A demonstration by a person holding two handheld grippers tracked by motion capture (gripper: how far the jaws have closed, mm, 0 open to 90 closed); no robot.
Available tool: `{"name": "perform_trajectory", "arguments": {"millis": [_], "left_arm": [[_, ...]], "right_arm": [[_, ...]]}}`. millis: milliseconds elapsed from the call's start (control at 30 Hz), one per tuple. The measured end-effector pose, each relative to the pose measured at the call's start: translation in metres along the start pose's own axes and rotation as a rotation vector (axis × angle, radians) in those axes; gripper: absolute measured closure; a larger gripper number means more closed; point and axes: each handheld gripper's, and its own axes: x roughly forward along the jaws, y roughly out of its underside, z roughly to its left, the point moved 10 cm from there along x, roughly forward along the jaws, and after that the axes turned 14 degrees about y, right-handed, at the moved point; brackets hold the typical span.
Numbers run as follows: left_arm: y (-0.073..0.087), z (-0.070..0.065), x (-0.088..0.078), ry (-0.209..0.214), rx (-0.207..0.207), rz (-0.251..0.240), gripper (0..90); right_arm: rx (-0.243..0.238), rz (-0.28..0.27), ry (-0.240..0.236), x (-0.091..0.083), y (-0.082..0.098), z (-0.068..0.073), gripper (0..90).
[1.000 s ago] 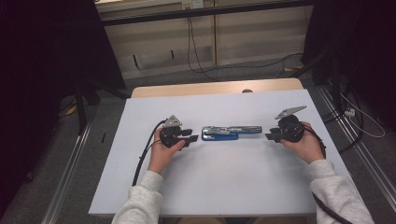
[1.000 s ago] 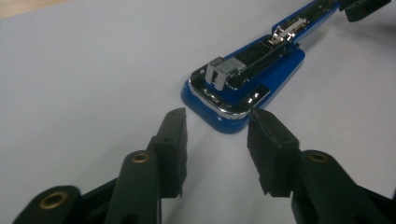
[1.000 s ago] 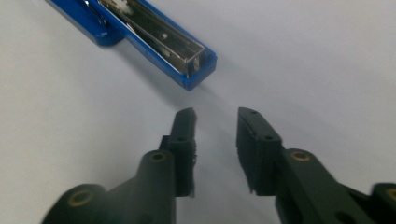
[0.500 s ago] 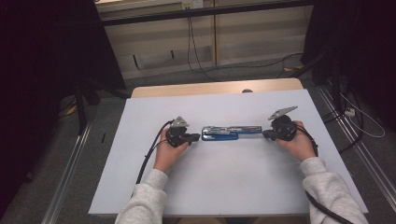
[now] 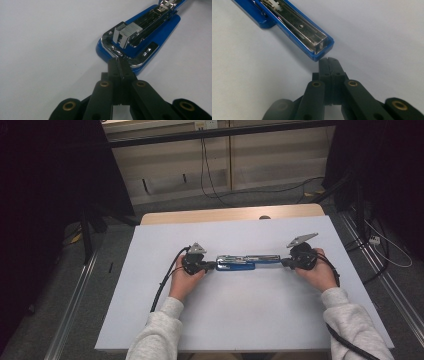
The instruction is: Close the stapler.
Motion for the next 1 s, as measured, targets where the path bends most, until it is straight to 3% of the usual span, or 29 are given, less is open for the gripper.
{"name": "perform_trajectory", "arguments": {"millis": [267,333,400,500,833,1000], "left_arm": [[0.0,-0.001,0.0,0.009,-0.006,-0.003,89.8],[0.0,0.0,0.0,0.009,-0.004,-0.003,89.6],[0.0,0.0,0.0,0.007,-0.004,-0.003,89.2],[0.0,0.0,0.0,0.007,-0.004,0.001,89.3],[0.0,0.0,0.0,0.008,-0.006,-0.002,89.3],[0.0,0.001,-0.001,0.0,-0.013,-0.006,86.2]], "right_arm": [[-0.001,0.001,0.01,0.0,0.0,0.0,89.8],[-0.028,0.009,0.016,0.001,0.002,0.002,89.8],[-0.025,0.004,-0.005,0.003,0.001,0.005,89.7],[-0.026,0.002,0.001,0.003,0.001,0.005,89.7],[0.005,-0.07,0.0,-0.006,-0.015,0.006,89.7],[-0.017,-0.083,-0.006,-0.005,-0.021,0.014,88.7]]}}
